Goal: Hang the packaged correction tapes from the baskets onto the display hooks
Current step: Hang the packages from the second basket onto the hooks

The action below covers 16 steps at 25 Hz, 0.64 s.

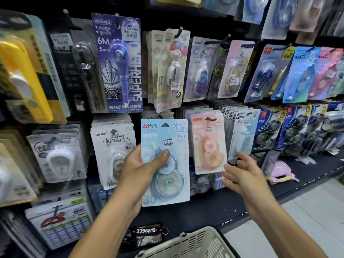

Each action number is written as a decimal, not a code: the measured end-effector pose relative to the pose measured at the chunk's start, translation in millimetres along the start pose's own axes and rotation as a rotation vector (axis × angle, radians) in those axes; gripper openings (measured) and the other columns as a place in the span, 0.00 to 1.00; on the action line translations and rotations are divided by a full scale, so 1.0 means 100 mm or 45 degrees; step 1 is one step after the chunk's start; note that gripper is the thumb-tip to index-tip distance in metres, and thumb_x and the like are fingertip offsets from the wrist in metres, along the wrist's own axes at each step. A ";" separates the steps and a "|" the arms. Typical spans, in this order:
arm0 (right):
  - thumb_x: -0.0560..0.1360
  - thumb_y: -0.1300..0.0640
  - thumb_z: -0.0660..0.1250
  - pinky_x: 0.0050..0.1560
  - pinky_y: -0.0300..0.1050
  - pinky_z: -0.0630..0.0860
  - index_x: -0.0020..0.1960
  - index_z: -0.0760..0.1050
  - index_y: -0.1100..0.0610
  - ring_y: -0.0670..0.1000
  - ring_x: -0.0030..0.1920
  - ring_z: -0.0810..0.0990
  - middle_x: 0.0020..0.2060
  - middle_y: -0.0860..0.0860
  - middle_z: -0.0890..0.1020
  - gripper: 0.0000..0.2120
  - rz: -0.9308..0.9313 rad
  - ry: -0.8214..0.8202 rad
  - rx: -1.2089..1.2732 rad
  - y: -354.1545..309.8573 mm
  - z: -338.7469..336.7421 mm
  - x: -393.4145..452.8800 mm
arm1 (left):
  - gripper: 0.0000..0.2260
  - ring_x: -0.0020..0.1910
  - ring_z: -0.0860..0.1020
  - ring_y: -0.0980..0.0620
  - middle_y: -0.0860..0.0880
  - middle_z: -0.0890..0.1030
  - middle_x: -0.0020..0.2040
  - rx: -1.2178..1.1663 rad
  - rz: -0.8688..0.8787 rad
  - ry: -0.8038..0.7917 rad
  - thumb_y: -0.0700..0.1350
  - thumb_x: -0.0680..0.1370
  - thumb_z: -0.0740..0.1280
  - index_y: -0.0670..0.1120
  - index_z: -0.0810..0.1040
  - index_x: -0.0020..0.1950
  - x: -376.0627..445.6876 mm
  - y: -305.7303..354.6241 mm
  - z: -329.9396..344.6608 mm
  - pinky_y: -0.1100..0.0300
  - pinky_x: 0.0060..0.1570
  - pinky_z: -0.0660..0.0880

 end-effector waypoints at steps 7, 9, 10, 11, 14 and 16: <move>0.65 0.54 0.83 0.49 0.47 0.83 0.65 0.71 0.42 0.55 0.58 0.85 0.58 0.54 0.85 0.34 -0.152 -0.644 0.220 0.04 0.91 -0.45 | 0.11 0.53 0.86 0.51 0.51 0.88 0.54 0.035 -0.024 -0.127 0.49 0.76 0.72 0.52 0.81 0.58 -0.05 -0.14 0.35 0.58 0.50 0.83; 0.65 0.59 0.80 0.45 0.48 0.84 0.69 0.69 0.45 0.56 0.56 0.85 0.58 0.54 0.85 0.37 -0.164 -0.408 0.318 -0.08 0.65 -0.22 | 0.09 0.54 0.82 0.58 0.57 0.84 0.54 0.453 0.126 -0.002 0.47 0.78 0.73 0.56 0.79 0.56 0.00 -0.01 0.21 0.62 0.53 0.78; 0.66 0.60 0.78 0.42 0.48 0.84 0.71 0.69 0.46 0.56 0.54 0.86 0.57 0.53 0.86 0.37 -0.147 -0.305 0.314 -0.13 0.49 -0.12 | 0.11 0.55 0.80 0.62 0.60 0.82 0.55 0.669 0.197 0.053 0.47 0.78 0.73 0.59 0.77 0.57 0.00 0.05 0.13 0.61 0.55 0.76; 0.67 0.61 0.76 0.41 0.48 0.85 0.72 0.69 0.47 0.55 0.53 0.86 0.55 0.52 0.87 0.36 -0.134 -0.229 0.280 -0.16 0.33 -0.03 | 0.12 0.58 0.78 0.63 0.63 0.79 0.57 0.801 0.242 0.092 0.47 0.78 0.73 0.60 0.76 0.57 0.00 0.10 0.07 0.59 0.58 0.75; 0.68 0.61 0.76 0.39 0.44 0.83 0.68 0.77 0.50 0.52 0.46 0.88 0.49 0.49 0.88 0.29 -0.134 -0.103 0.155 -0.18 0.08 0.12 | 0.15 0.67 0.73 0.49 0.58 0.75 0.65 1.117 0.211 0.139 0.51 0.78 0.70 0.62 0.73 0.63 0.02 0.10 -0.06 0.46 0.67 0.72; 0.66 0.56 0.77 0.26 0.38 0.76 0.61 0.81 0.49 0.46 0.34 0.85 0.43 0.46 0.88 0.23 -0.134 -0.065 0.174 -0.19 0.02 0.15 | 0.21 0.77 0.61 0.47 0.53 0.67 0.77 1.597 0.206 0.168 0.55 0.79 0.68 0.59 0.70 0.71 0.04 0.05 -0.07 0.43 0.74 0.63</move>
Point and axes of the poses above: each hand's wrist, its own x-axis towards the middle knuckle, its own z-axis out of the palm, y = z × x, the point moved 9 cm from there along x, towards the middle knuckle
